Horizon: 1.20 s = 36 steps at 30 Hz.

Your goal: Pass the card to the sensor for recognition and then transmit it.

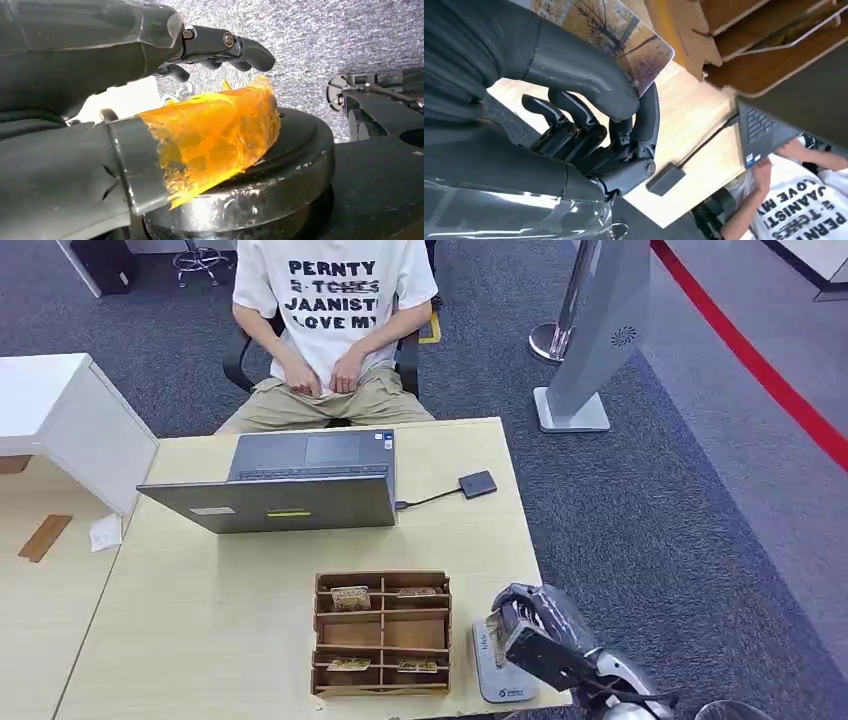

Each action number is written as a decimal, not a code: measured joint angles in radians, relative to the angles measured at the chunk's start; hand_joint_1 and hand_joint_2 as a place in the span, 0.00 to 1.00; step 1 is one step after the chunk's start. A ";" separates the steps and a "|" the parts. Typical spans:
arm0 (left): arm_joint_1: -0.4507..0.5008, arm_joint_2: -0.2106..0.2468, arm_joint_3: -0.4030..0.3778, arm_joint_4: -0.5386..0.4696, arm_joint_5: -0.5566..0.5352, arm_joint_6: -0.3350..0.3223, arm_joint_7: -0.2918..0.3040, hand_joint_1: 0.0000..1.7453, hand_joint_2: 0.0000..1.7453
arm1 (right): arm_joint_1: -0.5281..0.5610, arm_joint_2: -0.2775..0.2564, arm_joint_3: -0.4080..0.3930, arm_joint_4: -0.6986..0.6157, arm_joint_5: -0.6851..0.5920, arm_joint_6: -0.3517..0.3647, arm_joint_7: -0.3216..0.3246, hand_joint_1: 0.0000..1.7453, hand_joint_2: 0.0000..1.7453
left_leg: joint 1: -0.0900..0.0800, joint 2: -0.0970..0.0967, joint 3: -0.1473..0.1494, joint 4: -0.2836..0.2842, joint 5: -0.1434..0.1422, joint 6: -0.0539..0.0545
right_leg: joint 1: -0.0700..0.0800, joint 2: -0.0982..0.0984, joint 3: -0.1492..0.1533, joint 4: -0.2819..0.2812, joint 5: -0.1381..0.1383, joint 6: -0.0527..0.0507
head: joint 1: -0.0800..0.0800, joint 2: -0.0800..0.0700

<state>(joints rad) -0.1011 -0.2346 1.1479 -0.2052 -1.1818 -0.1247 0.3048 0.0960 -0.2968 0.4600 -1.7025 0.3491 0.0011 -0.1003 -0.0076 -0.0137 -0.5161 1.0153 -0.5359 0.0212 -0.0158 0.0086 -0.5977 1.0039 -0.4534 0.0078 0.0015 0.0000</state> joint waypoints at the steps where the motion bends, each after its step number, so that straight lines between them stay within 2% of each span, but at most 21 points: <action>1: 0.000 0.000 0.000 0.000 0.000 0.000 0.000 0.00 0.00 | -0.001 -0.002 0.004 0.000 0.000 0.000 0.000 1.00 1.00 | 0.000 0.000 0.000 0.000 0.000 0.000 | 0.000 0.000 0.000 0.000 0.000 0.000 | 0.000 0.000; 6: 0.000 0.000 0.000 0.000 0.000 0.000 0.000 0.00 0.00 | -0.006 -0.008 0.021 0.000 0.013 0.000 0.004 1.00 1.00 | 0.000 0.000 0.000 0.000 0.000 0.000 | 0.000 0.000 0.000 0.000 0.000 0.000 | 0.000 0.000; 11: 0.000 0.000 0.000 0.000 -0.003 -0.001 0.000 0.00 0.00 | -0.020 -0.013 0.047 0.020 0.079 -0.034 0.048 1.00 1.00 | 0.000 0.000 0.000 0.000 0.000 0.000 | 0.000 0.000 0.000 0.000 0.000 0.000 | 0.000 0.000; 26: 0.000 0.000 0.000 0.000 -0.003 0.000 0.003 0.00 0.00 | -0.047 -0.016 0.086 0.084 0.175 -0.072 0.106 1.00 1.00 | 0.000 0.000 0.000 0.000 0.000 0.000 | 0.000 0.000 0.000 0.000 0.000 0.000 | 0.000 0.000; 36: 0.000 0.000 0.000 0.000 -0.003 0.000 0.005 0.00 0.00 | -0.059 -0.016 0.100 0.117 0.177 -0.076 0.108 1.00 1.00 | 0.000 0.000 0.000 0.000 0.000 0.000 | 0.000 0.000 0.000 0.000 0.000 0.000 | 0.000 0.000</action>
<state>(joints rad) -0.1012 -0.2350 1.1482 -0.2052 -1.1849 -0.1247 0.3094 0.0367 -0.3124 0.5600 -1.5858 0.5264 -0.0744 0.0080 -0.0076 -0.0137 -0.5161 1.0153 -0.5359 0.0212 -0.0158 0.0086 -0.5977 1.0039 -0.4534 0.0078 0.0015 0.0000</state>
